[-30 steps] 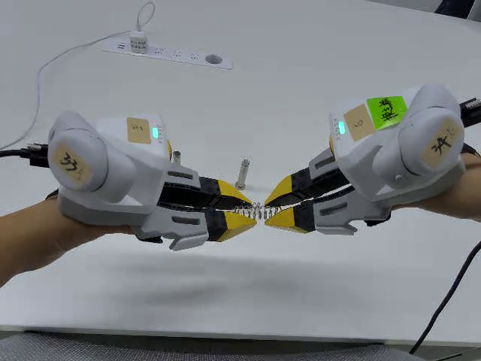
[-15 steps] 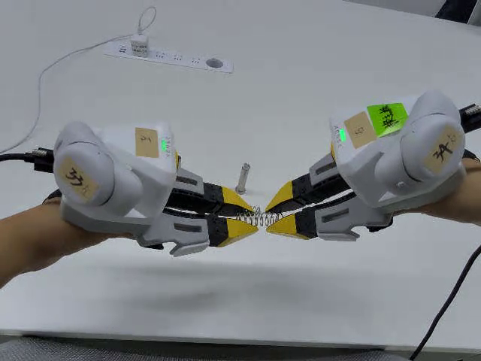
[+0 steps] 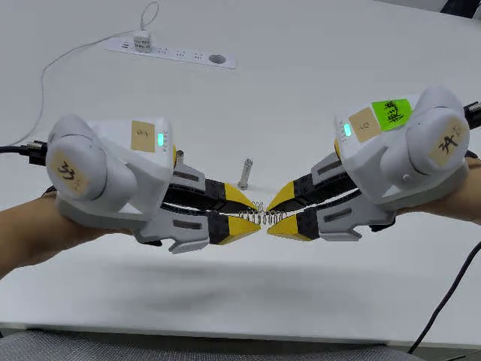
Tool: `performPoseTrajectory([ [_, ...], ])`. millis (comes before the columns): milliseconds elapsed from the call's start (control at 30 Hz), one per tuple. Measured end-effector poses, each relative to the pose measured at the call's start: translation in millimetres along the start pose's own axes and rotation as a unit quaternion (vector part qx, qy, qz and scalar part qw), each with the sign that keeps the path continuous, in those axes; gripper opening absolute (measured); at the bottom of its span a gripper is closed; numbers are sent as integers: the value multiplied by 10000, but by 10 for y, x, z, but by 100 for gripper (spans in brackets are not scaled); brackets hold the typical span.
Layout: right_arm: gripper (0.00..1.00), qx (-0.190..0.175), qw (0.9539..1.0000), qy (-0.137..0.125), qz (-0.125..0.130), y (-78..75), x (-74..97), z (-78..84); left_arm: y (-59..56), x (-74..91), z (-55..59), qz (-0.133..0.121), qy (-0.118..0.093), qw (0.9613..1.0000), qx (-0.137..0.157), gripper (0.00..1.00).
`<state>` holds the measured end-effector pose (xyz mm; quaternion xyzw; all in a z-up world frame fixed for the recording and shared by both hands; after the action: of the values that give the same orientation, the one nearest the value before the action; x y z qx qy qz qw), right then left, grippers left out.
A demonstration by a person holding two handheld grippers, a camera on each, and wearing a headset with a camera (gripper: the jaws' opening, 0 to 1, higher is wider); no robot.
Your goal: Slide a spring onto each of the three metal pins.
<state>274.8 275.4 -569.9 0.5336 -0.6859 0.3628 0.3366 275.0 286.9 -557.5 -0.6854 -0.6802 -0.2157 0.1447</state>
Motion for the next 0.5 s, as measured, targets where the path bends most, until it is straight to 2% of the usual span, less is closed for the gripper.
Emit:
performPoseTrajectory([
  [133, 12, -69, 10000, 61, 17, -12, -2, 46, 3, -1, 0, 11, -11, 10000, 6, 9],
  [333, 12, -304, 9994, -158, -9, -26, 21, 37, 16, 1, 9, 9, -12, 10000, 22, 9],
  [500, 11, -359, 9992, -178, -69, -19, 35, 26, 15, -3, 5, 29, -31, 10000, 61, 9],
])
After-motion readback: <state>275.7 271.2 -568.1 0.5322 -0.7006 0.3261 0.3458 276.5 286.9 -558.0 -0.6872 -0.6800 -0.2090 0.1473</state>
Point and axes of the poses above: the centre of the closed fingertips' face, and the gripper's own axes: x roughly backward along the fingers, y roughly to its left, z roughly out of its underside, the point moved 1 cm from there along x, roughly backward along the fingers, and after that the axes turned 9 degrees about y, right-handed, at the moved point
